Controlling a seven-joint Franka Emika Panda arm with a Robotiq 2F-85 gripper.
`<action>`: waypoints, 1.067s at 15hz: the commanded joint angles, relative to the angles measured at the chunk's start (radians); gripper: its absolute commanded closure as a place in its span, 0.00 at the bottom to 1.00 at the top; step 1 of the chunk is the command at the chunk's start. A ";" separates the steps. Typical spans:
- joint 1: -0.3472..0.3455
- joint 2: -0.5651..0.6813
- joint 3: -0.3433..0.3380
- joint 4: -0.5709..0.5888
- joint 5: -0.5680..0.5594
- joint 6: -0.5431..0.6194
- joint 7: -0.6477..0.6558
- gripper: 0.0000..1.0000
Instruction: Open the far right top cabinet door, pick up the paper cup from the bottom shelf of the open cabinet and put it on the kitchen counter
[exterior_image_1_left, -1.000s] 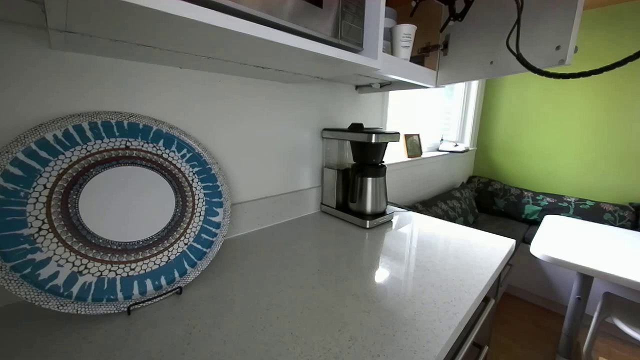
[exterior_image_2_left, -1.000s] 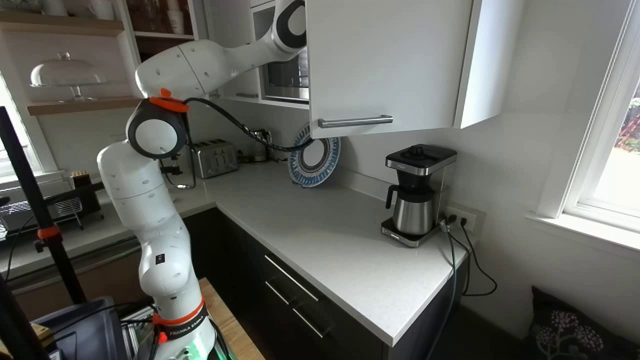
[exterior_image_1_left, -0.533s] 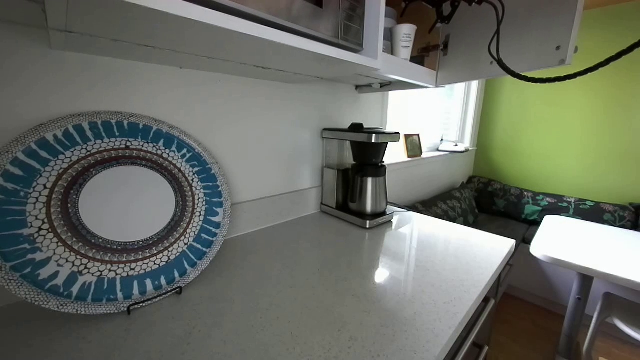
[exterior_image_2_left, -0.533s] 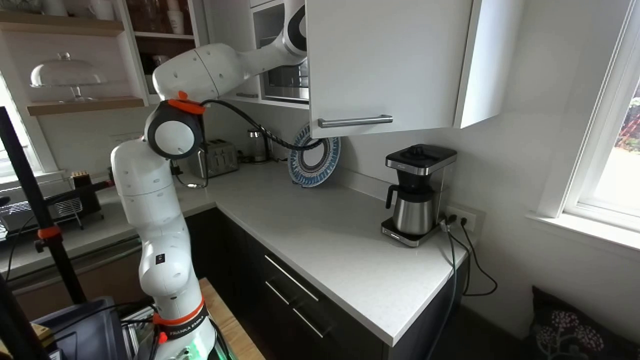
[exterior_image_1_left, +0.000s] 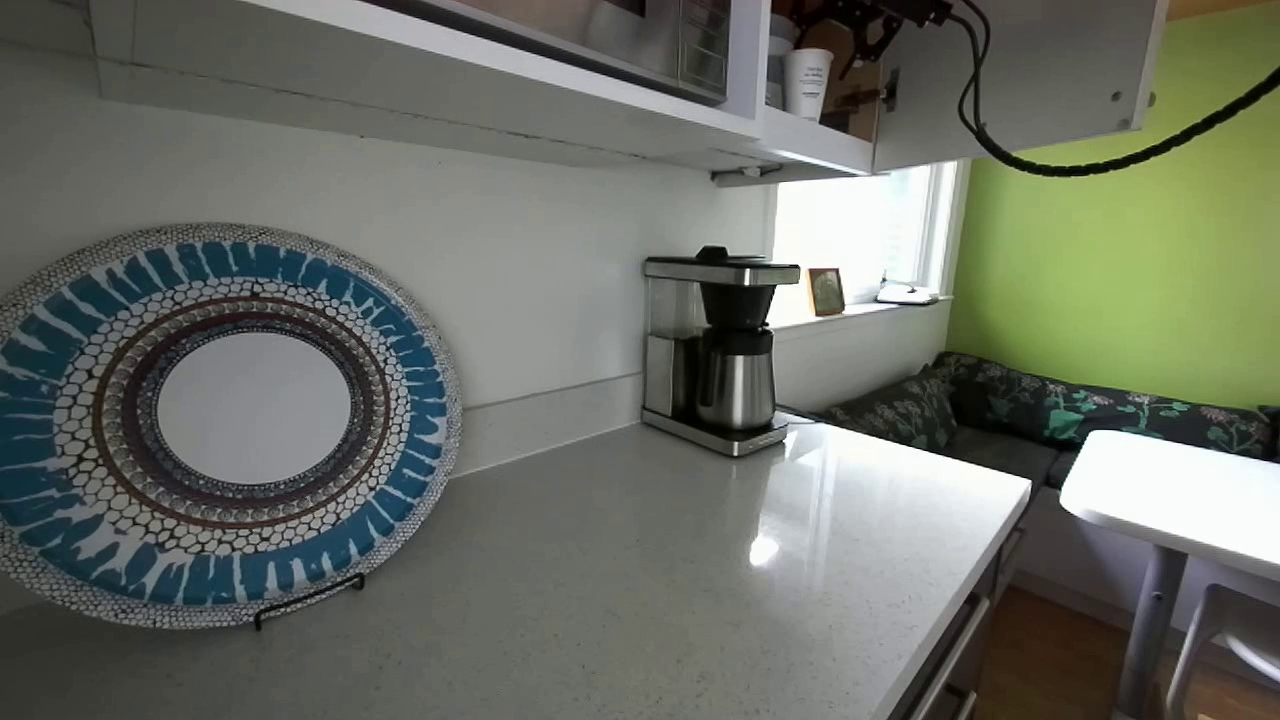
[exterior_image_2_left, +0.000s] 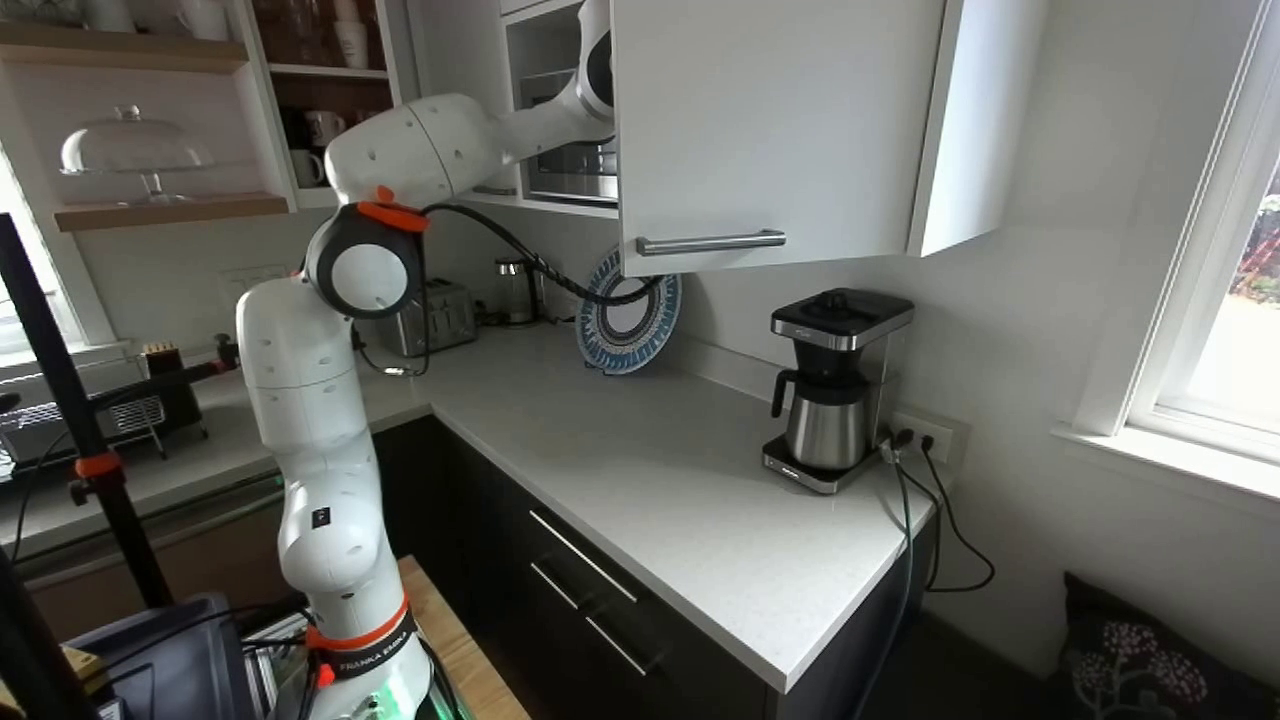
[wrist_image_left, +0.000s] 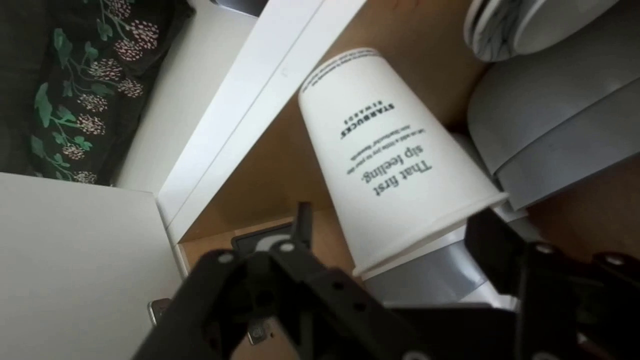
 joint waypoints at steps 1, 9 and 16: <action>0.005 0.017 0.004 0.041 -0.013 -0.059 0.014 0.51; 0.004 0.016 0.003 0.061 -0.009 -0.108 0.008 1.00; -0.001 -0.007 -0.002 0.064 0.000 -0.116 -0.003 0.99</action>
